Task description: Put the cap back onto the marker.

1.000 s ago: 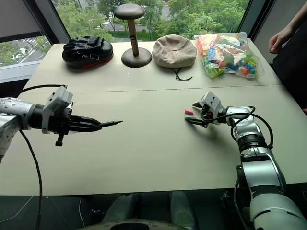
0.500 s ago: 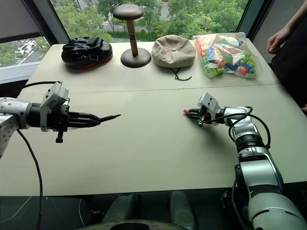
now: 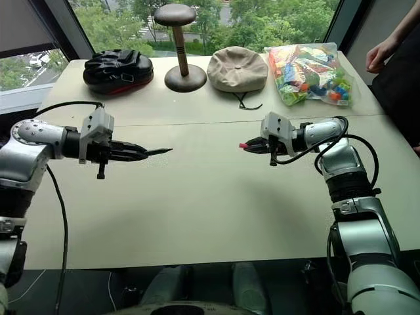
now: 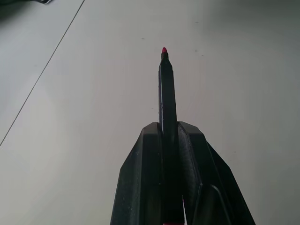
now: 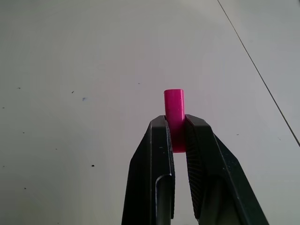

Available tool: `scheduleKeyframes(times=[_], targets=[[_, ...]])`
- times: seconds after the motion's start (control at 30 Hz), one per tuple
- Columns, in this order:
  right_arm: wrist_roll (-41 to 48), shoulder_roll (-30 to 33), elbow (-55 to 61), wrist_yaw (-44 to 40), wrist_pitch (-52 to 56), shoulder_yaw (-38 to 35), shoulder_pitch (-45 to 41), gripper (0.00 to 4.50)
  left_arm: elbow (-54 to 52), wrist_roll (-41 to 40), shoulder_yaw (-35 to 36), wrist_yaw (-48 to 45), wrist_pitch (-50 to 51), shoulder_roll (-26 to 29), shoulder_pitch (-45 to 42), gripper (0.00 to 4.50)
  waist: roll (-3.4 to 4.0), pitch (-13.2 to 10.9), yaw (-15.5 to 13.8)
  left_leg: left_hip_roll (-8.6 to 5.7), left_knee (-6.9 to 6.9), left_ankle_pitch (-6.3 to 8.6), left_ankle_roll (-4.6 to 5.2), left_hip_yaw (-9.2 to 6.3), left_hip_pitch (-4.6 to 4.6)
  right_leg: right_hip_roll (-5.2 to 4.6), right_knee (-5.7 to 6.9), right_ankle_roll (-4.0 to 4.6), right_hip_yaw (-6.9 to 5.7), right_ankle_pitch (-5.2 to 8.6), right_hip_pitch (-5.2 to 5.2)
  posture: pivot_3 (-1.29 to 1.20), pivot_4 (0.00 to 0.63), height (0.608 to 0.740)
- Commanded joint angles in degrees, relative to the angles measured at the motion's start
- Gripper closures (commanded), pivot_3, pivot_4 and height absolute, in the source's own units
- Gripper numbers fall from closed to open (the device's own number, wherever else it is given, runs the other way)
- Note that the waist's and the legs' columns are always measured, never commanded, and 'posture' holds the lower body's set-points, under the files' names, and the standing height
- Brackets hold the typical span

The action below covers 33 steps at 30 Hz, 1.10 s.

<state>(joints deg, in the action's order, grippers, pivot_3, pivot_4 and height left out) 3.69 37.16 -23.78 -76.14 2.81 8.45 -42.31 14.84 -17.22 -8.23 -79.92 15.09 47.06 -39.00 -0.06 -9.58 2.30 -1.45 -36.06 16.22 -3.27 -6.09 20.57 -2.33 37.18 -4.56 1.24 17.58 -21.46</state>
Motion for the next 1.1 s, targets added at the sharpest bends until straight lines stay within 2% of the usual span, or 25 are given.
scheduleKeyframes(times=[0.03,0.17,0.47,1.1], targets=[[1.7,-0.6,6.5,0.6,3.1,0.5,1.6,4.46,4.0,2.5,-1.0,-0.6,-4.6,-2.9,-3.5,4.50,0.00,0.0,-0.1,-0.01,-0.03,0.00,0.00,0.00,0.02,-0.01,0.00,0.00,0.00,0.00,0.00,0.00,0.150,0.740],[1.6,-1.9,9.0,2.6,4.7,1.0,3.0,4.46,8.7,3.9,-2.0,0.0,-7.2,-7.8,-6.2,4.50,0.00,0.0,-0.1,-0.03,-0.09,0.00,0.00,0.00,0.05,-0.02,0.00,-0.01,-0.02,0.00,-0.02,0.00,0.150,0.740],[1.6,-3.5,10.3,5.0,5.9,1.8,2.9,4.46,11.4,5.1,-2.5,0.7,-8.9,-13.9,-7.0,4.50,-0.01,0.0,0.1,-0.01,-0.10,-0.01,0.01,0.00,0.00,0.00,0.13,-0.01,-0.01,0.00,-0.04,0.00,0.150,0.740],[3.9,-4.7,16.7,6.8,10.0,2.2,3.4,4.46,14.5,7.7,-3.3,1.7,-11.3,-17.9,-6.4,4.50,-0.02,0.0,0.1,-0.02,-0.12,-0.01,0.00,-0.03,0.01,0.00,0.14,-0.01,-0.03,0.00,-0.04,0.00,0.150,0.740]])
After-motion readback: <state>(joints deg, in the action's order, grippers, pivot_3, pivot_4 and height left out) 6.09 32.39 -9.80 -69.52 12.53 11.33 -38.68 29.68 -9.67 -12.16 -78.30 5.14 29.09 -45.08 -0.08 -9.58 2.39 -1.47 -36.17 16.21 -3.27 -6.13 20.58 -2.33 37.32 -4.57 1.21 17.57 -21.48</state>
